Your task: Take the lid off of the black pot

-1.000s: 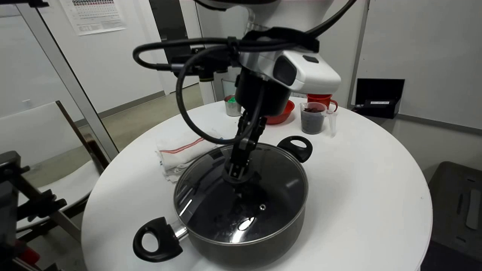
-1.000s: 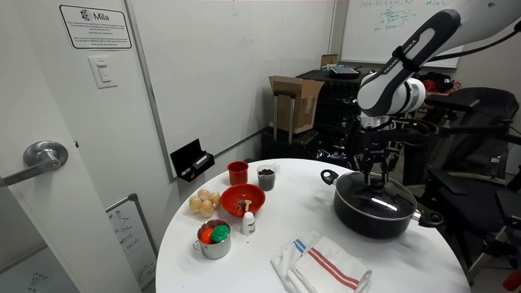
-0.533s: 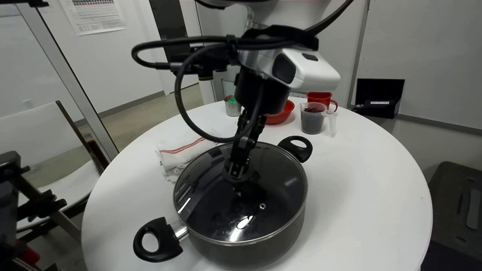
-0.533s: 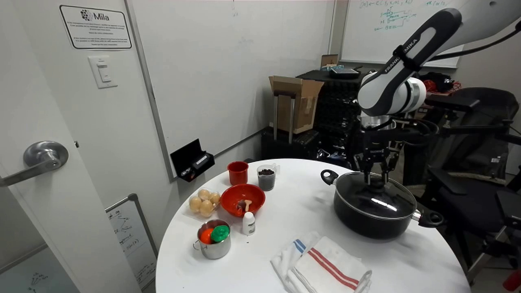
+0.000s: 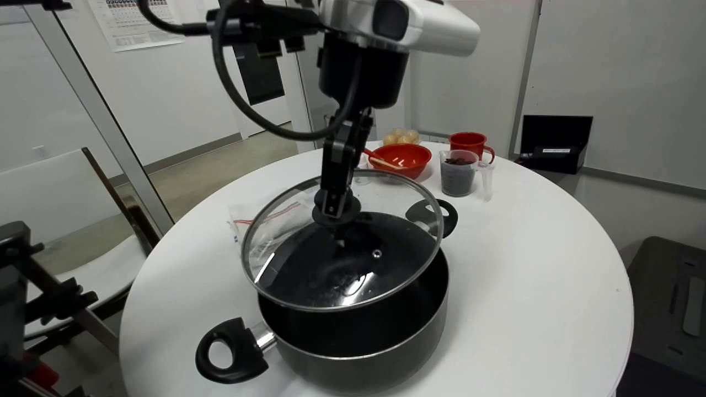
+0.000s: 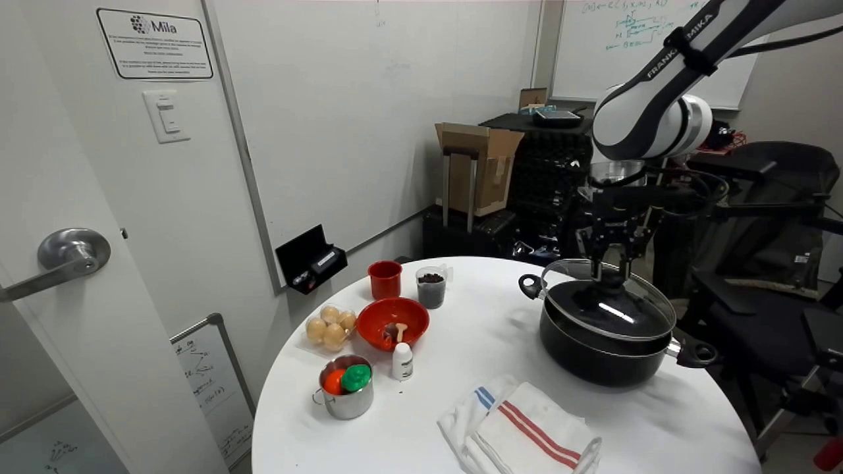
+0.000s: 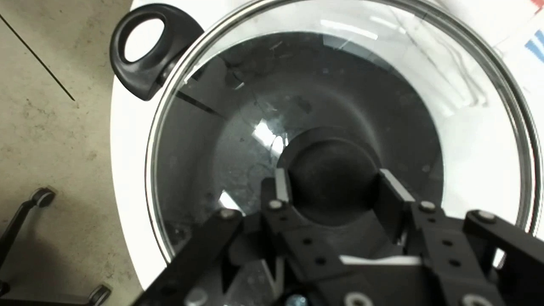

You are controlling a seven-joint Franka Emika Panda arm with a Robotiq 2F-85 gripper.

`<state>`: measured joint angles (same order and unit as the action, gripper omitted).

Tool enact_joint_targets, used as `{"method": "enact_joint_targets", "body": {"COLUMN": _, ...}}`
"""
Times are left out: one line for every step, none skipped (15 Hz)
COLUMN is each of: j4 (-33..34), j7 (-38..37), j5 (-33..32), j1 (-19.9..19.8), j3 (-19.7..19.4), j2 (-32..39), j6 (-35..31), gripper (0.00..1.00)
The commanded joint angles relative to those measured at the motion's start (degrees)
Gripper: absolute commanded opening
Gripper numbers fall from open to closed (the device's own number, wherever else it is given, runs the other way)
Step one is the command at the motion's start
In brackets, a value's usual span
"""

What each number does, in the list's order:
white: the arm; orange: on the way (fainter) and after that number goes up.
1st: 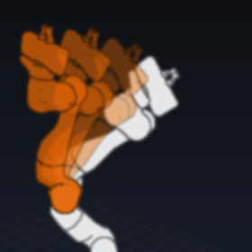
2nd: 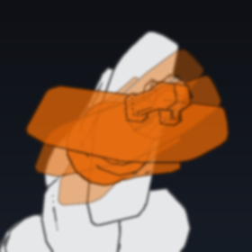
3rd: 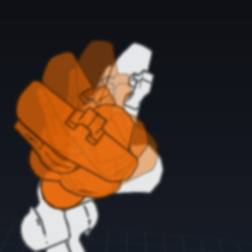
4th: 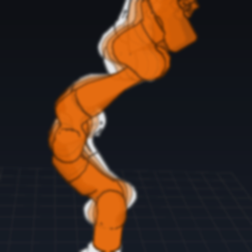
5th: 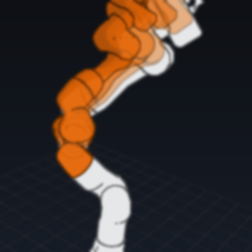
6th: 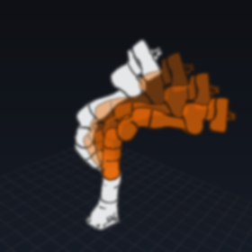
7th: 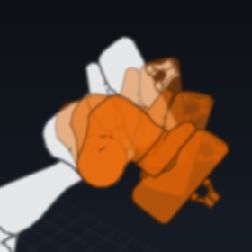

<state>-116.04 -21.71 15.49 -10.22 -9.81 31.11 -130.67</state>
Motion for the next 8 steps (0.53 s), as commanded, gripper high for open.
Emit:
{"method": "enact_joint_targets", "body": {"j4": -3.22, "j7": 2.30, "j5": -2.41, "j1": 2.38, "j3": 0.66, "j2": -6.10, "j6": 2.45, "gripper": 0.25}}
{"method": "enact_joint_targets", "body": {"j4": -2.89, "j7": 2.52, "j5": -3.47, "j1": 3.34, "j3": 1.05, "j2": -6.58, "j6": 3.72, "gripper": 0.25}}
{"method": "enact_joint_targets", "body": {"j4": -2.46, "j7": 2.14, "j5": -4.97, "j1": 4.53, "j3": 1.28, "j2": -6.90, "j6": 4.88, "gripper": 0.25}}
{"method": "enact_joint_targets", "body": {"j4": -1.79, "j7": 2.29, "j5": -6.31, "j1": 5.53, "j3": 1.82, "j2": -7.09, "j6": 6.27, "gripper": 0.25}}
{"method": "enact_joint_targets", "body": {"j4": -1.00, "j7": 1.69, "j5": -7.93, "j1": 6.73, "j3": 2.09, "j2": -7.05, "j6": 7.61, "gripper": 0.25}}
{"method": "enact_joint_targets", "body": {"j4": -0.07, "j7": 1.49, "j5": -9.68, "j1": 8.00, "j3": 2.56, "j2": -7.02, "j6": 9.18, "gripper": 0.25}}
{"method": "enact_joint_targets", "body": {"j4": 0.98, "j7": 1.15, "j5": -11.49, "j1": 9.27, "j3": 2.94, "j2": -6.86, "j6": 10.66, "gripper": 0.25}}
{"method": "enact_joint_targets", "body": {"j4": 2.26, "j7": 0.52, "j5": -13.30, "j1": 10.58, "j3": 3.25, "j2": -6.50, "j6": 12.27, "gripper": 0.25}}
